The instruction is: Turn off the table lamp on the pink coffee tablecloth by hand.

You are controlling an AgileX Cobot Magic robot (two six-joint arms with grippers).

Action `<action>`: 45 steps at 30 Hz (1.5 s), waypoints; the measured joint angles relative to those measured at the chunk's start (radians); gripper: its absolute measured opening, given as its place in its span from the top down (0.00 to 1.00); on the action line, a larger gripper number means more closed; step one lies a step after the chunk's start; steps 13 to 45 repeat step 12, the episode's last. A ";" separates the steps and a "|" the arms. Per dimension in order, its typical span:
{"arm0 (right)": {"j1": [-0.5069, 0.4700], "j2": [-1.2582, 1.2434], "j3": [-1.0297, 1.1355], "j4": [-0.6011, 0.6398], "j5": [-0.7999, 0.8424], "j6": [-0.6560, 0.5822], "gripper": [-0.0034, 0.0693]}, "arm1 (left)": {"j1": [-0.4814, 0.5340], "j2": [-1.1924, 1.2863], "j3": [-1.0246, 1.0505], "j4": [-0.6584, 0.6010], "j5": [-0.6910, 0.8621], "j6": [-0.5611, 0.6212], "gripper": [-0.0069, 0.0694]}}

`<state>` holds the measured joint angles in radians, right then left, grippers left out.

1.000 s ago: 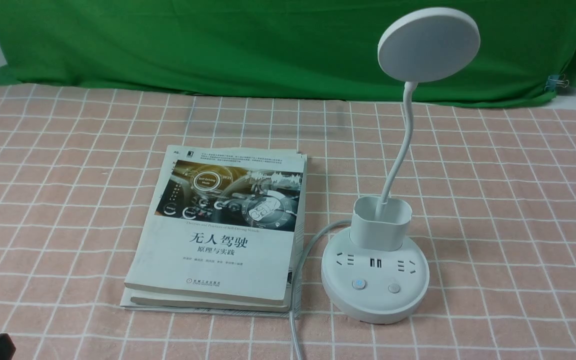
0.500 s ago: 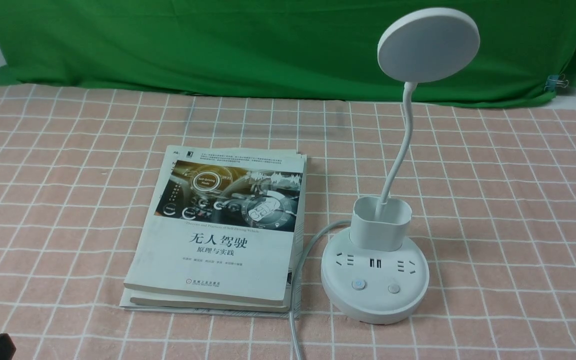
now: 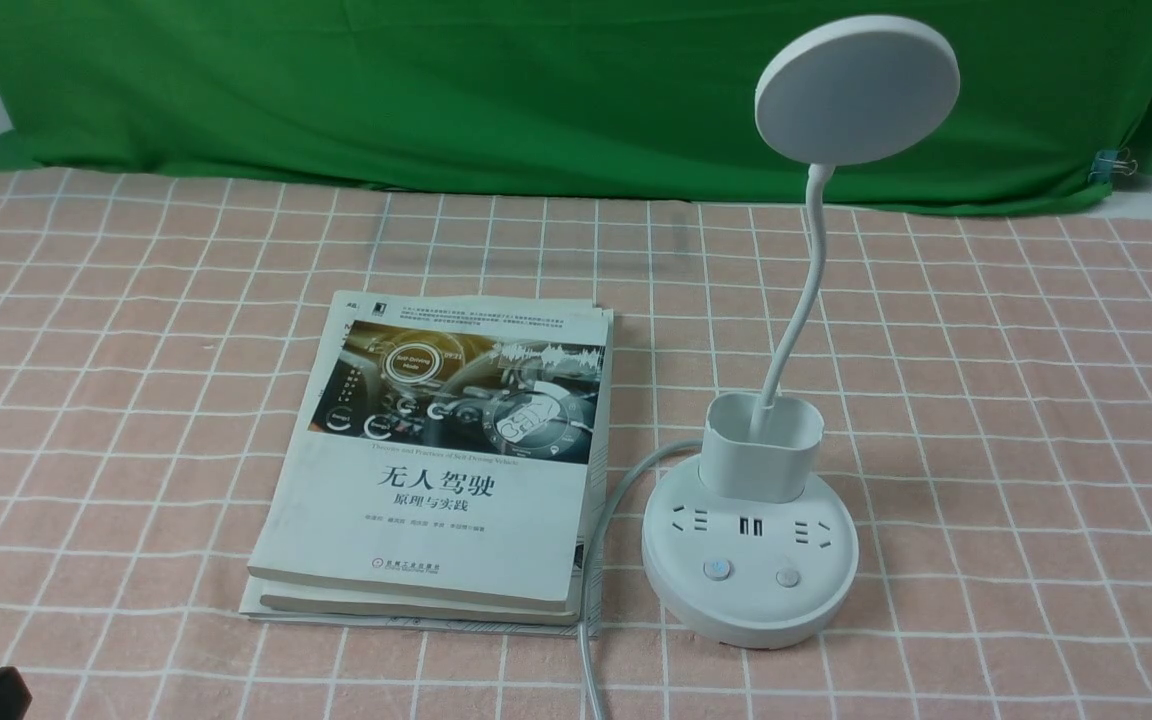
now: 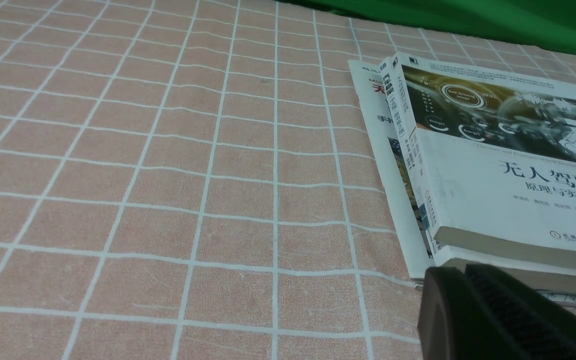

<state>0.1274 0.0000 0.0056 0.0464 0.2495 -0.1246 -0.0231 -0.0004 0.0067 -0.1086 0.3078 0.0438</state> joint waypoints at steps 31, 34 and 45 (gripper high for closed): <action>0.000 0.000 0.000 0.000 0.000 0.000 0.76 | 0.000 0.000 0.000 0.000 0.000 0.000 0.90; 0.000 0.000 0.000 0.000 0.000 0.000 0.76 | 0.000 0.000 0.000 0.000 0.000 0.000 0.90; 0.000 0.000 0.000 0.000 0.000 0.000 0.76 | 0.000 0.000 0.000 0.000 0.000 0.000 0.90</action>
